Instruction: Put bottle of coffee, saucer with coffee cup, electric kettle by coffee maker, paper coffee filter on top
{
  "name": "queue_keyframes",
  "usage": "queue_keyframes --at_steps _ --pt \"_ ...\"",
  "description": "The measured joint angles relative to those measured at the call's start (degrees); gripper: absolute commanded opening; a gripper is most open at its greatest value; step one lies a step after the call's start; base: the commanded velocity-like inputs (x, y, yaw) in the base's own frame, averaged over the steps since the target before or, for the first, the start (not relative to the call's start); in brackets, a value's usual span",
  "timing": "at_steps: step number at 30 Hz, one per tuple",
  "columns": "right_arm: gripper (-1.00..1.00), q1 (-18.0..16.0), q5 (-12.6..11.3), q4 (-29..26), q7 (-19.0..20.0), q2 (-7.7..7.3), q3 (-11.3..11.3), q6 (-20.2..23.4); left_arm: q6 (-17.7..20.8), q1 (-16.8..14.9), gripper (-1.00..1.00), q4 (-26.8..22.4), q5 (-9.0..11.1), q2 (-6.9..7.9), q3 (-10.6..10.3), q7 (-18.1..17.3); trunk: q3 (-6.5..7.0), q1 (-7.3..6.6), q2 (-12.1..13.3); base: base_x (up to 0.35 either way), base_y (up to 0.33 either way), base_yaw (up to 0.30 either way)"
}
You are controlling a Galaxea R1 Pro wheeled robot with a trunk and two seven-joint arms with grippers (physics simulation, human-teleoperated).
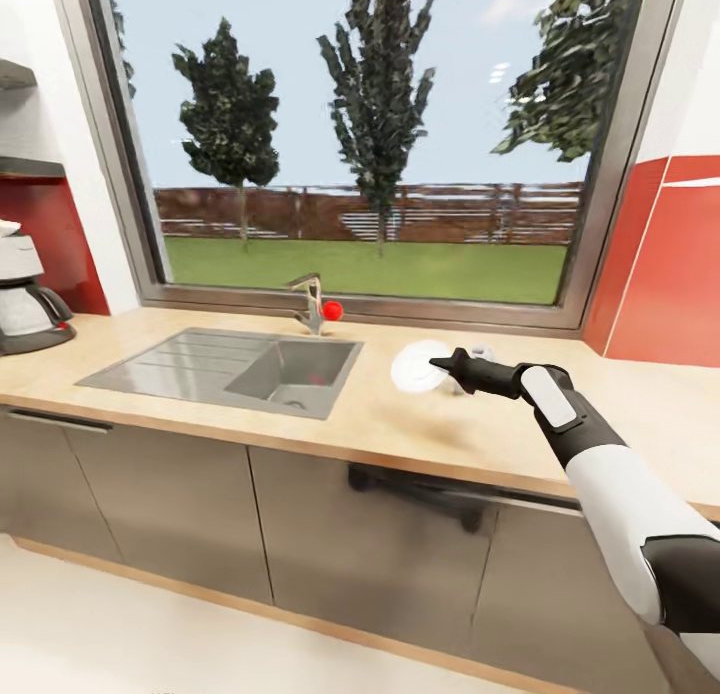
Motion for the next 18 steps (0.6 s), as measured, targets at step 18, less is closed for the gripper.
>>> queue_keyframes --at_steps 18 --pt "-1.00 0.00 0.00 0.00 0.01 0.09 0.00 -0.01 0.00 0.00 1.00 0.00 0.01 0.01 0.00 -0.10 0.02 0.00 0.01 0.049 0.306 0.264"
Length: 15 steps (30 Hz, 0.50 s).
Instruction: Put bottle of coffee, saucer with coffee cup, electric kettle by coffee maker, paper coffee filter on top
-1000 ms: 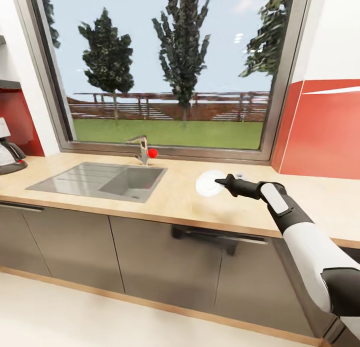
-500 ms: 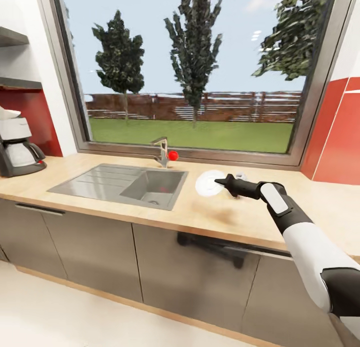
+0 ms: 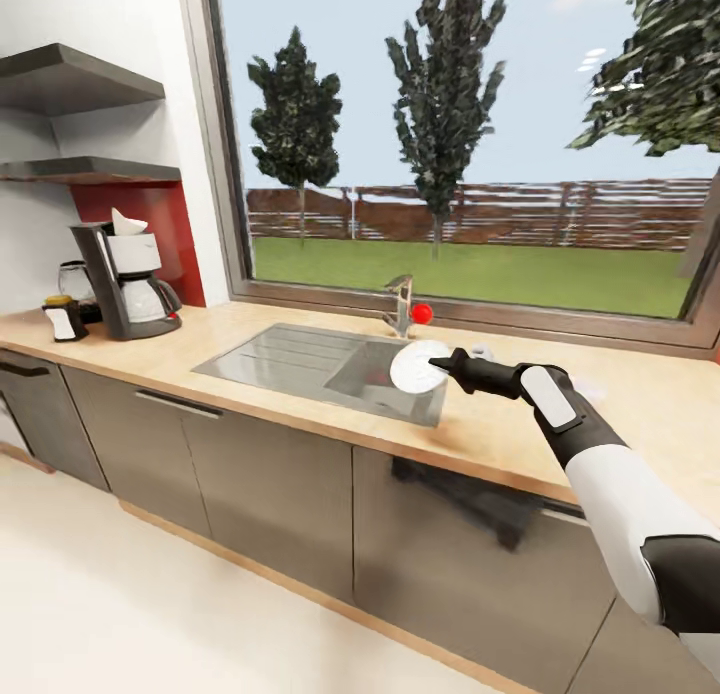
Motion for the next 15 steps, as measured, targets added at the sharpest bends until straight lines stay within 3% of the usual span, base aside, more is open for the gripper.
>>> queue_keyframes --at_steps 15 --pt "-1.00 0.00 0.00 0.00 -0.04 0.15 0.18 -0.08 0.00 0.00 1.00 -0.07 0.00 0.00 0.07 0.00 0.00 -0.01 0.00 0.231 0.276 0.269"
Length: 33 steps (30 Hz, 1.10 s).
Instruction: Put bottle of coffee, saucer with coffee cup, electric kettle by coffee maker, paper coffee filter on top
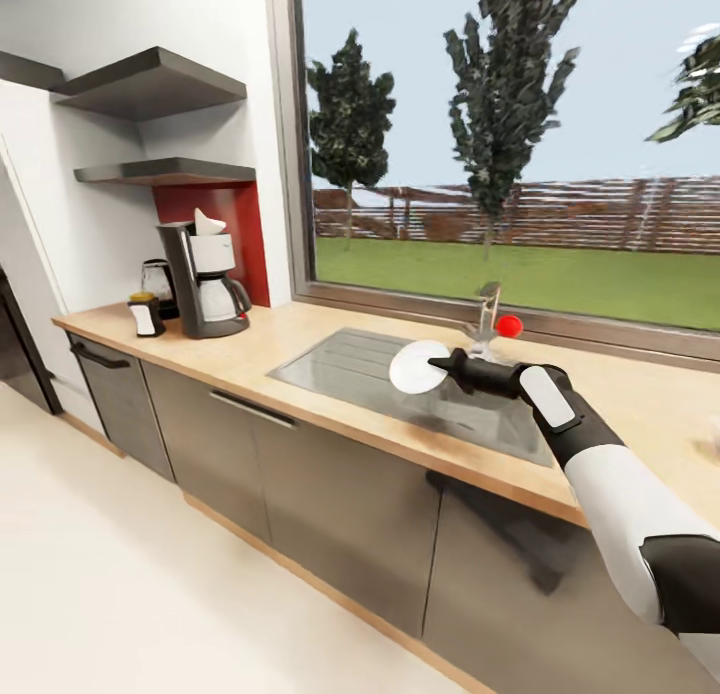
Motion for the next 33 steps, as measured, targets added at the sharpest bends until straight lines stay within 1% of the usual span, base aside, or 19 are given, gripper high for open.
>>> queue_keyframes --at_steps 16,21,33 --pt "-1.00 0.00 0.01 0.00 0.03 -0.06 -0.21 0.00 0.00 0.00 1.00 -0.01 0.01 0.00 0.09 -0.32 0.00 0.00 0.00 0.257 0.255 0.262" --pt "-1.00 0.01 0.00 -0.02 0.02 -0.07 -0.24 0.02 0.00 -0.02 1.00 0.01 0.00 0.00 0.09 -0.34 0.00 0.00 0.00 0.258 0.254 0.069" --pt "-1.00 0.01 -0.12 -0.02 0.02 -0.16 -0.32 0.06 0.00 -0.02 1.00 0.00 0.00 0.04 0.09 -0.36 0.00 0.00 0.00 0.262 0.246 0.006"
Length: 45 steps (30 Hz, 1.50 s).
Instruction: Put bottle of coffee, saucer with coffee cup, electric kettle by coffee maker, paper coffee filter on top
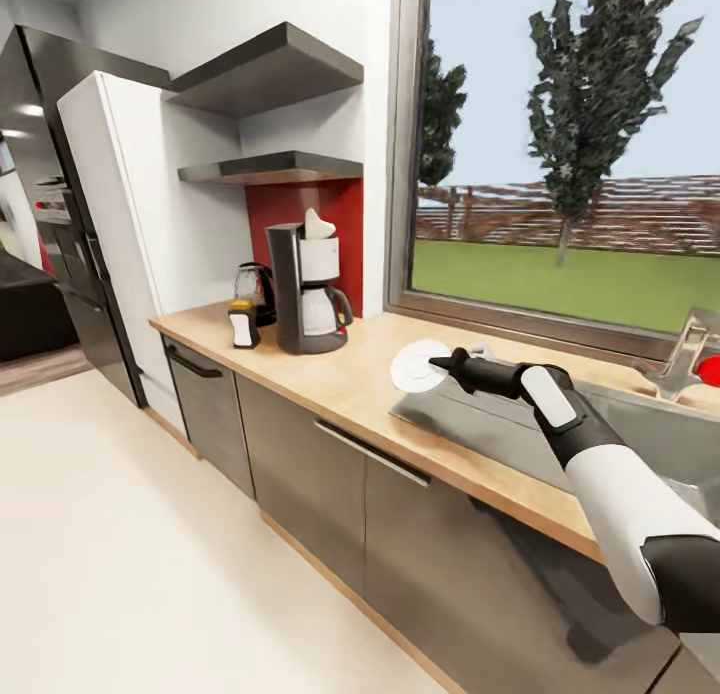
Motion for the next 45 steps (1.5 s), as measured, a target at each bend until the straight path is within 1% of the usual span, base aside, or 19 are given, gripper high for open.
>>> queue_keyframes --at_steps 20,30,33,40,41,44,45 --pt "-1.00 0.00 0.00 0.06 0.00 0.00 0.05 0.01 0.00 0.00 1.00 0.00 -0.01 0.04 0.00 0.02 0.00 0.00 0.00 0.276 0.230 -0.003" --pt "-1.00 -0.01 -0.05 0.38 -0.17 0.18 0.04 0.00 0.04 0.00 1.00 0.00 -0.01 0.04 0.00 0.04 0.00 0.03 0.00 0.062 0.058 -0.129" --pt "-1.00 0.00 -0.07 0.56 -0.17 0.48 0.04 -0.08 0.07 0.00 1.00 -0.01 -0.01 0.04 0.00 0.02 0.00 0.02 0.00 0.117 0.208 -0.013" --pt "-1.00 -0.01 0.17 1.75 -0.41 1.87 -0.03 -0.27 0.09 0.00 1.00 -0.06 0.01 0.04 0.00 0.03 0.00 0.03 0.00 0.078 0.127 -0.003" --pt "-1.00 -0.01 0.16 2.27 -0.66 2.24 -0.10 -0.27 0.09 0.00 1.00 -0.06 0.01 0.04 0.02 0.03 0.00 0.03 0.00 0.016 0.026 -0.001" --pt "-1.00 -0.01 0.13 2.87 -1.70 2.63 -0.21 -0.32 0.09 0.00 1.00 -0.06 0.00 0.04 0.06 0.04 0.00 0.03 0.00 0.008 0.013 0.000" --pt "-1.00 -0.01 0.15 3.04 -2.57 2.76 -0.25 -0.35 0.09 0.00 1.00 -0.06 0.00 0.04 0.07 0.04 0.00 0.03 0.00 0.003 0.004 0.000"
